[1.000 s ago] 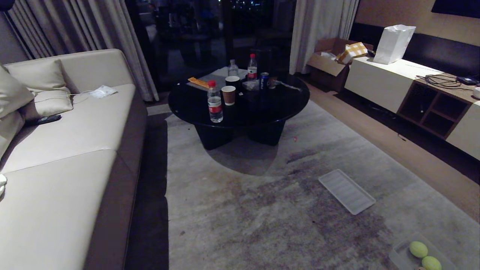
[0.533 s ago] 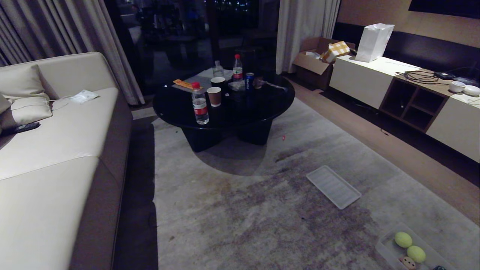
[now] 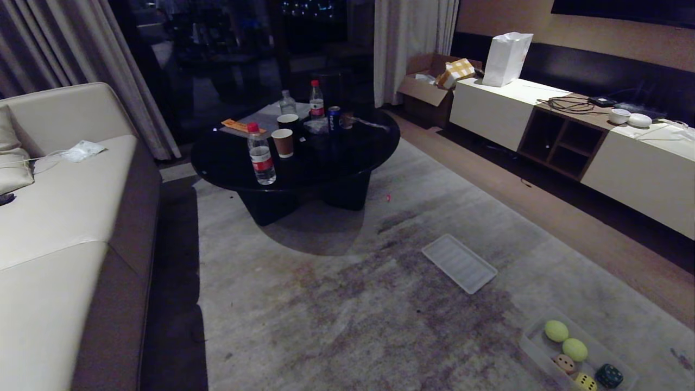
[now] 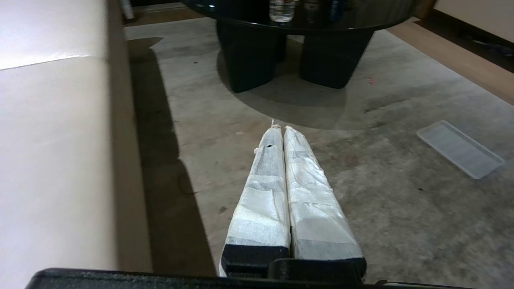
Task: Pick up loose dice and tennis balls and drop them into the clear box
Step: Put the toys in the box
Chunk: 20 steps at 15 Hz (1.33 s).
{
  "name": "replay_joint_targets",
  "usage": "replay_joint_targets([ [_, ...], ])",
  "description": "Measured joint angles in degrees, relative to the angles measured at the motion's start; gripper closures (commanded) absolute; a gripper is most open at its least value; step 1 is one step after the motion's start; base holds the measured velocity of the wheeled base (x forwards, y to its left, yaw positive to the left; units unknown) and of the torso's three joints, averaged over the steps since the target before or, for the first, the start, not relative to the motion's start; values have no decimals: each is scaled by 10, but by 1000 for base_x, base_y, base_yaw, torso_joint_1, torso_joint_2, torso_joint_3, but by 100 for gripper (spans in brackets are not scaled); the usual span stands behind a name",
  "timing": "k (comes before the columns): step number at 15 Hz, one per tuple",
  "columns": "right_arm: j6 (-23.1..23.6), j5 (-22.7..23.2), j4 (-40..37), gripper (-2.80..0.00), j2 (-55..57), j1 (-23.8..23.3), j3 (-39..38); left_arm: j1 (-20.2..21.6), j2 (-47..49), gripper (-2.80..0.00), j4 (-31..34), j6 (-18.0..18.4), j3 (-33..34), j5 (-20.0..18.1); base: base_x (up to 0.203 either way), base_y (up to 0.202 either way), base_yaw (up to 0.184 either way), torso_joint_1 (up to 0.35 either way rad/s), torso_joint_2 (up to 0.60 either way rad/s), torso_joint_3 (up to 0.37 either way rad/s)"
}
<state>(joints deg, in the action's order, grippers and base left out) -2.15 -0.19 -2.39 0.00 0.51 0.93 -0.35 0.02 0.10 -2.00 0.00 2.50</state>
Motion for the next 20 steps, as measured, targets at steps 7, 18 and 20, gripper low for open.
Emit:
replay_joint_targets([
  [7,1,0,0,0,0,0,0,0,0,0,0,0,0,0,0,0,0,0,0,0],
  [18,1,0,-1,0,0,0,0,0,0,0,0,-6,0,1,0,0,-6,0,0,0],
  [20,0,0,0,0,0,0,0,1,0,0,0,-3,0,0,3,0,-102,2,4,1],
])
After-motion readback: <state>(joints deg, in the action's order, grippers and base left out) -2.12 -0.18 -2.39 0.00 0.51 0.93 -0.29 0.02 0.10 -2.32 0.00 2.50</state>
